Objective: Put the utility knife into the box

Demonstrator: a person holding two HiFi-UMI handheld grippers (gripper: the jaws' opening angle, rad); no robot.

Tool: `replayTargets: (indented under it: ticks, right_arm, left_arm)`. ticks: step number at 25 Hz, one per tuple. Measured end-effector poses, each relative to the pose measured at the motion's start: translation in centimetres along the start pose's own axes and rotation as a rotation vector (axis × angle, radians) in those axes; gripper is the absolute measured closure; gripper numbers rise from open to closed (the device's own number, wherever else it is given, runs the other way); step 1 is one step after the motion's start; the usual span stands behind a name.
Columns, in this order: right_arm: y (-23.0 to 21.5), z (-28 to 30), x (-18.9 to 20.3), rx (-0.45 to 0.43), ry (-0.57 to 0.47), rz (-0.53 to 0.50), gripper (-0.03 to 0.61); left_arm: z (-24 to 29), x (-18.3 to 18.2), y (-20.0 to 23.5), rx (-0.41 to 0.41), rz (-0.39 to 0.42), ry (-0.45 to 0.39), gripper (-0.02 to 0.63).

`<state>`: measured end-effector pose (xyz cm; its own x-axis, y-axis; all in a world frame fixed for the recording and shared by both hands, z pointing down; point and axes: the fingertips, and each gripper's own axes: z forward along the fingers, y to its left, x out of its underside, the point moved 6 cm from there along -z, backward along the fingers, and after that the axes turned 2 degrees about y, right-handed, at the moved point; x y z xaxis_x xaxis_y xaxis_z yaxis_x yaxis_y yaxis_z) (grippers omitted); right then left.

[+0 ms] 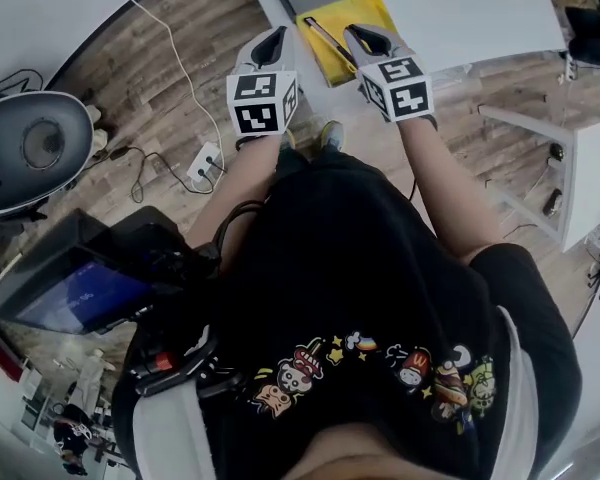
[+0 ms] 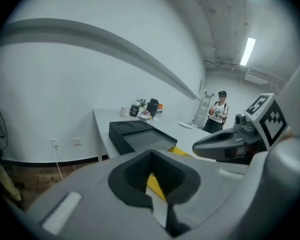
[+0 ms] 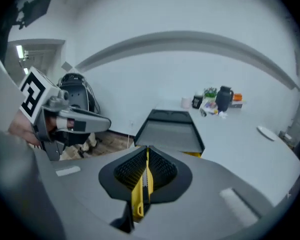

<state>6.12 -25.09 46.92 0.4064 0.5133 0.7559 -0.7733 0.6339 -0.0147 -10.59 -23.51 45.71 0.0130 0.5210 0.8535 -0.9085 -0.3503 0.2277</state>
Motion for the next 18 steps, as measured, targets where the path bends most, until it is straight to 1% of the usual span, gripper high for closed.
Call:
replayTargets:
  ticks: [1,4,7,9,12,18]
  right_arm:
    - [-0.3,-1.4,-0.9,0.014,-0.061,0.002,0.553]
    - [-0.8,-5.1,-3.2,0.054,-0.211,0.009,0.558]
    - [-0.8,-7.5,-4.7,0.106,-0.314,0.003,0.558]
    - [-0.8,-8.1,-5.6,0.133,-0.369,0.006,0.558]
    - [-0.6,-7.9,-6.1,0.151,-0.418,0.019,0.558]
    - [-0.3,-8.7,-6.0,0.167,-0.439,0.019,0.558]
  left_arm:
    - [-0.2,-0.8,-0.1,0.004,0.013,-0.015,0.612]
    - [-1.1,-3.6,-0.8,0.016,0.08,-0.069,0.612]
    - [-2.0,-5.9,-1.9,0.024,0.164,-0.128,0.614]
    - [-2.3,-7.0,-2.6,0.033,0.201,-0.162,0.612]
    - [-2.6,-7.7,-3.1,0.053,0.236,-0.19,0.614]
    - [-4.0,-8.1,-3.4,0.056,0.265,-0.212,0.614]
